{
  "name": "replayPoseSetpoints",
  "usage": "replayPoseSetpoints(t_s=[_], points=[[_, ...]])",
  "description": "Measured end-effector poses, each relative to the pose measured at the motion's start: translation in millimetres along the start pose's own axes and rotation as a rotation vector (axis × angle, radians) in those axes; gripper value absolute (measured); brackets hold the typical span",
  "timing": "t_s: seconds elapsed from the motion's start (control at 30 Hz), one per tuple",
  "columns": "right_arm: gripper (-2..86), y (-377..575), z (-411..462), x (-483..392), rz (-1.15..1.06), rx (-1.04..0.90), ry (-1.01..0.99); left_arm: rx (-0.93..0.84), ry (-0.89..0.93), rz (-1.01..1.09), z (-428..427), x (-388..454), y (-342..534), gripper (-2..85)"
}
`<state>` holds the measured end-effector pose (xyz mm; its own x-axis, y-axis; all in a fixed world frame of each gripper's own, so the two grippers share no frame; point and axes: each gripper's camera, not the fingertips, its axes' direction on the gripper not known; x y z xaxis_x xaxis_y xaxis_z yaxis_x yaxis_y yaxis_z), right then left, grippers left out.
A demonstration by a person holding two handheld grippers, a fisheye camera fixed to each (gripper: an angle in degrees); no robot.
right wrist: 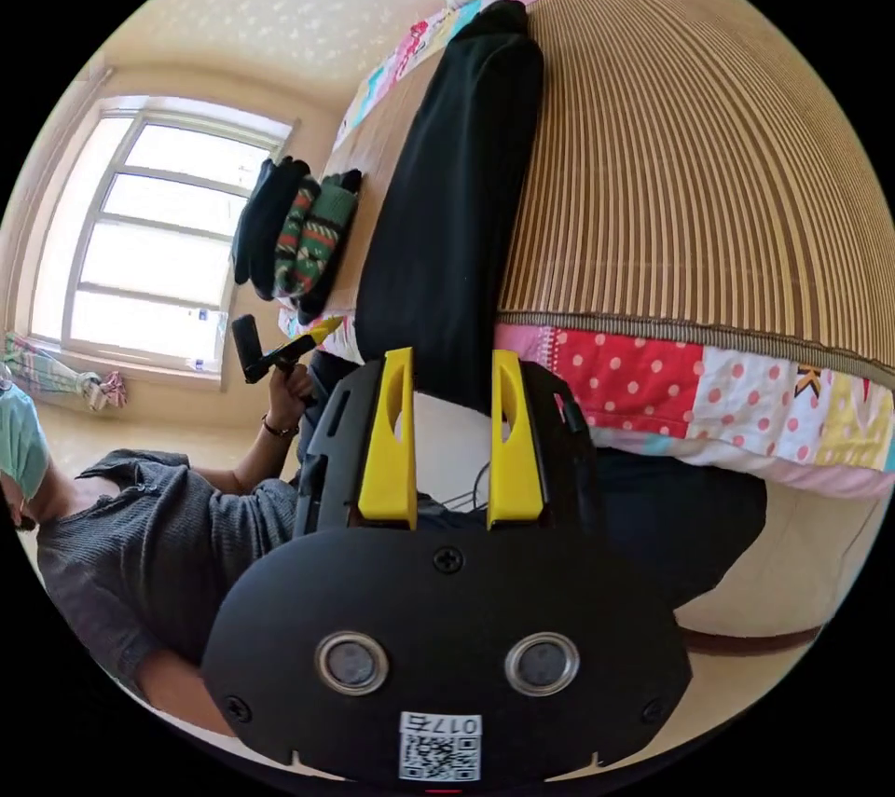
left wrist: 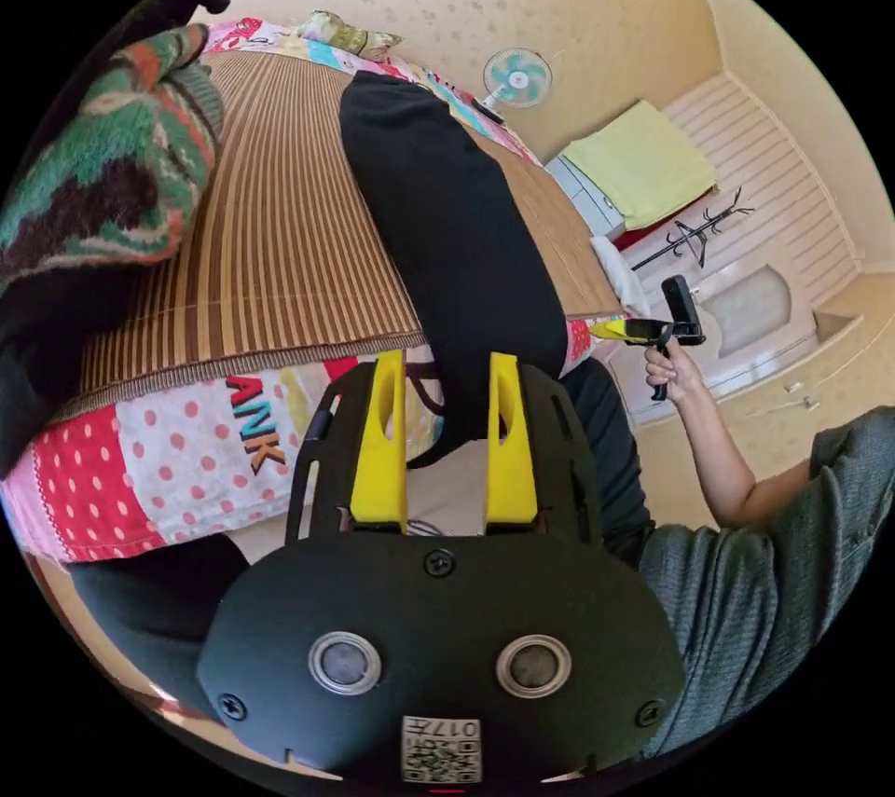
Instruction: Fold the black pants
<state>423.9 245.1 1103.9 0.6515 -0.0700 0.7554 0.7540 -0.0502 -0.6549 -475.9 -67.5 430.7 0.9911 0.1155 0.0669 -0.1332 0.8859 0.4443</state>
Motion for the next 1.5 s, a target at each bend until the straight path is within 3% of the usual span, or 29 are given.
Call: replayPoseSetpoints(t_s=[0.27,0.5,0.67,0.73,0.83,1.07,1.2,1.33,1.5], points=[[14.6,-43.0,7.0,22.5,0.055,0.181,0.087,0.015,-0.072,-0.092,29.8,-14.6,-79.9,12.5],[14.1,-36.8,15.9,35.3,0.053,0.163,0.060,-0.031,0.057,-0.160,18.4,-4.4,-91.7,11.4],[6.5,3.3,23.3,47.0,0.078,0.080,-0.022,-0.098,0.085,-0.155,-5.1,8.0,-70.5,4.6],[4.9,20.3,16.0,53.9,0.052,0.096,-0.069,-0.105,0.182,-0.171,-20.3,2.1,-59.0,3.6],[3.9,47.7,-4.8,73.2,-0.009,0.117,-0.335,-0.092,0.458,-0.140,-58.6,-3.3,-39.6,2.5],[3.0,131.7,-89.1,54.4,-0.341,0.345,-0.704,0.104,0.787,0.140,-227.7,80.7,9.6,1.1],[2.8,171.7,-136.7,4.2,-0.592,0.446,-0.747,0.261,0.909,0.377,-350.1,163.0,37.6,1.2],[2.6,225.9,-189.5,-62.5,-0.979,0.482,-0.778,0.345,1.029,0.608,-454.0,241.9,66.3,1.1],[2.4,296.2,-236.0,-131.6,-1.379,0.478,-0.802,0.406,1.171,1.032,-582.0,366.3,137.6,0.8]])
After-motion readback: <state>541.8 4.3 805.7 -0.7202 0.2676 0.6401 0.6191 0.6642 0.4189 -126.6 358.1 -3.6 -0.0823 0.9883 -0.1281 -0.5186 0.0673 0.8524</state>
